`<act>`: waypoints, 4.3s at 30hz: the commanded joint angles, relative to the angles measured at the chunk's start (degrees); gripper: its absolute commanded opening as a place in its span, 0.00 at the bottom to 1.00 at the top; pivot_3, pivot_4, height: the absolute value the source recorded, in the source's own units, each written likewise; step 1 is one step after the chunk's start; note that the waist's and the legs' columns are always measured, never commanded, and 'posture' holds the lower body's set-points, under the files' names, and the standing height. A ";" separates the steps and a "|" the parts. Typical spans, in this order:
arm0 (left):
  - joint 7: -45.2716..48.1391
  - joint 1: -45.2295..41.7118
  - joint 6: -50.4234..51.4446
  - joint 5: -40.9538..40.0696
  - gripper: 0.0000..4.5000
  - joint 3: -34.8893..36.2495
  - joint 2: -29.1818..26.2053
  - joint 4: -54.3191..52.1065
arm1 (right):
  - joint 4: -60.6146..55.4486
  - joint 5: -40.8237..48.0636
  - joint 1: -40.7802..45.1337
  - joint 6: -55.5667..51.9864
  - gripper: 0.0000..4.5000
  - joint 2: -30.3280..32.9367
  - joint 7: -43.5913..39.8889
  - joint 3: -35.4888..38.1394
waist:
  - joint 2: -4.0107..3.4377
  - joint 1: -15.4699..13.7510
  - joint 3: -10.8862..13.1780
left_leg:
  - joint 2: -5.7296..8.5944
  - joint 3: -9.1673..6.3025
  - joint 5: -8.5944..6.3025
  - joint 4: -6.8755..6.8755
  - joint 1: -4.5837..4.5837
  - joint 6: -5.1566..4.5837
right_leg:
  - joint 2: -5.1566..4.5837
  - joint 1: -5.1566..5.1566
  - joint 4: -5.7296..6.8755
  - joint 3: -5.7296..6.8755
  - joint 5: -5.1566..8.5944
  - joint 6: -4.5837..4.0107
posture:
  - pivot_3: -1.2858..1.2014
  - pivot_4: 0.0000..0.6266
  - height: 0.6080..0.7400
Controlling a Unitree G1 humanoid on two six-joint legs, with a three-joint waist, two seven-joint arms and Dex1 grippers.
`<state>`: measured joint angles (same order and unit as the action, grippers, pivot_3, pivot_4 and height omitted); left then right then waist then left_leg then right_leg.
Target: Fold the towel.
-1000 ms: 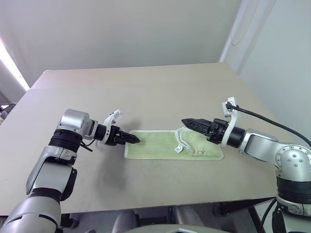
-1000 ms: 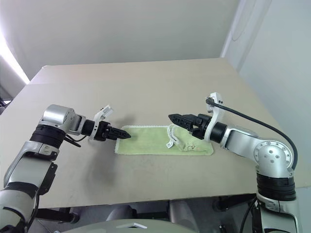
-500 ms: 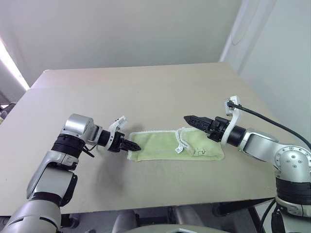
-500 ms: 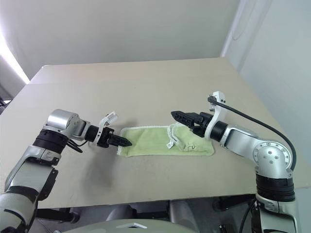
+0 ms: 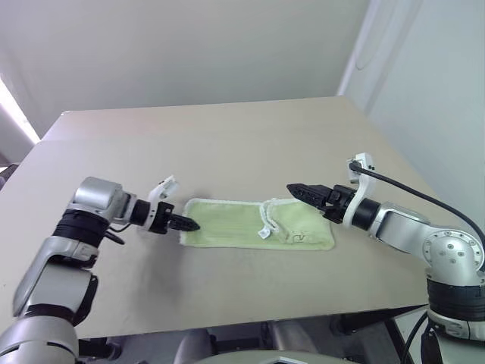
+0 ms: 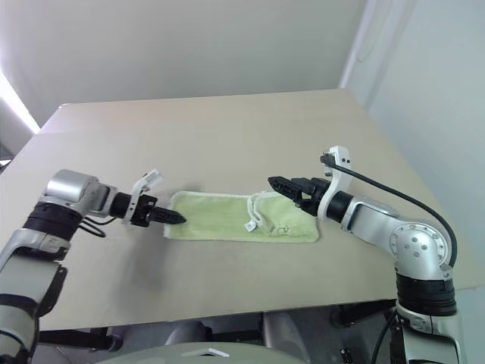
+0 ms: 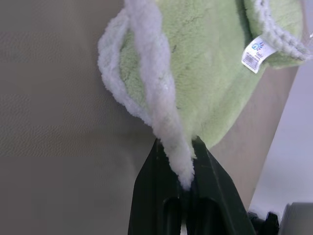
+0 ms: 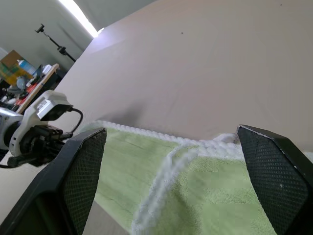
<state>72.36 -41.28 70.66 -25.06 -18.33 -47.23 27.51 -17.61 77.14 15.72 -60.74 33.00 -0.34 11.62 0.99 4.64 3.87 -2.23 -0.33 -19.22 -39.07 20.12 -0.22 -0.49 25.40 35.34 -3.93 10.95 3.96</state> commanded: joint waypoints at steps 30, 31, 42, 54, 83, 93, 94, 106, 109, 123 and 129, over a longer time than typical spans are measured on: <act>20.11 -17.00 0.99 -1.35 0.01 -7.76 2.28 -3.89 | -1.74 -9.82 -0.03 -2.29 1.00 -1.12 -7.04 -0.41 | 0.13 -2.02 -0.02 | 0.23 -0.10 0.00 -0.15 0.08 0.00 | -0.08 -0.02 0.03 -0.14 0.10 0.06 | 0.52 0.00 0.79; 19.02 -17.93 1.33 -0.86 0.01 -7.84 4.32 -2.27 | -2.17 -9.77 -0.46 -2.28 1.00 -1.27 -6.69 -0.16 | 0.13 -1.96 -0.02 | 0.25 -0.10 0.00 -0.15 0.13 0.00 | -0.08 -0.02 0.05 -0.17 0.10 0.07 | 0.52 0.00 0.79; 14.36 -16.68 0.52 0.05 0.01 -9.48 14.37 -1.23 | -6.39 -8.97 -5.12 -2.24 1.00 -2.20 -3.23 2.26 | 0.09 -0.73 -0.02 | 0.28 -0.09 0.00 -0.12 0.13 -0.01 | -0.06 -0.01 0.09 -0.28 0.11 0.09 | 0.52 0.00 0.79; 11.92 -12.62 -1.85 -0.05 0.46 -9.24 15.40 -4.58 | -5.90 -10.04 -5.42 -2.05 1.00 -2.41 -2.38 1.81 | 0.08 -0.69 -0.03 | 0.31 -0.09 0.01 -0.13 0.05 0.00 | -0.05 -0.03 0.18 -0.33 0.11 0.09 | 0.52 0.00 0.79; 6.85 2.92 -48.25 4.56 1.00 11.86 7.71 -9.71 | -0.44 -36.15 12.28 10.40 1.00 -5.54 -22.62 -23.52 | 0.07 -0.76 -0.07 | 0.37 0.04 0.01 -0.09 -0.62 0.00 | -0.05 -0.22 0.22 -0.55 0.09 0.10 | 0.52 0.00 0.79; 4.05 12.68 -56.47 9.29 1.00 8.42 10.57 -17.22 | 4.03 -43.92 9.97 13.62 1.00 -12.31 -27.79 -29.42 | 0.11 -0.67 -0.10 | 0.38 0.01 0.01 -0.12 -0.68 0.00 | -0.06 -0.33 0.23 -0.53 0.07 0.10 | 0.52 0.00 0.79; 3.87 13.16 -57.70 10.04 1.00 8.07 10.69 -17.05 | 4.39 -44.80 9.54 13.92 1.00 -12.49 -28.17 -29.98 | 0.10 -0.63 -0.10 | 0.37 0.01 0.01 -0.11 -0.70 0.00 | -0.05 -0.33 0.24 -0.53 0.10 0.15 | 0.52 0.00 0.79; -1.36 15.34 -70.08 18.52 1.00 4.14 14.85 -6.36 | 13.60 -59.06 5.87 18.99 1.00 -13.99 -27.69 -34.24 | 0.14 -0.63 -0.19 | 0.38 -0.01 0.01 -0.13 -0.91 0.00 | -0.04 -0.83 0.34 -0.52 0.13 0.15 | 0.52 0.00 0.79; -1.10 13.65 -70.05 18.31 1.00 4.96 14.45 -4.63 | 12.75 -58.74 6.56 18.25 1.00 -13.23 -28.59 -31.84 | 0.16 -0.64 -0.20 | 0.39 -0.03 0.01 -0.14 -0.95 0.01 | -0.04 -0.88 0.35 -0.52 0.13 0.16 | 0.52 0.00 0.79; 9.50 5.08 -45.55 0.82 1.00 16.66 8.54 -5.72 | -6.81 -51.78 9.58 16.82 1.00 -1.52 -44.20 -25.49 | 0.14 -0.30 -0.17 | 0.39 -0.14 0.01 -0.07 -0.75 0.01 | 0.00 -0.52 0.26 -0.47 0.16 0.21 | 0.52 0.00 0.79; 14.53 11.29 -43.19 0.55 1.00 14.78 3.32 -13.28 | -3.43 -55.58 14.44 19.43 1.00 -0.71 -48.83 -30.94 | 0.12 -0.48 -0.16 | 0.39 -0.12 0.01 -0.07 -0.84 0.01 | -0.04 -0.52 0.20 -0.46 0.18 0.20 | 0.52 0.00 0.79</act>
<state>85.93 -30.11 26.52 -23.30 -3.66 -43.12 16.56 -21.38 22.47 28.36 -43.01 32.07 -47.63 -18.41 1.12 4.16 3.71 -1.85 -0.45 -19.22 -39.14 19.27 -0.21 -0.53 24.89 35.54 -4.39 11.13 4.16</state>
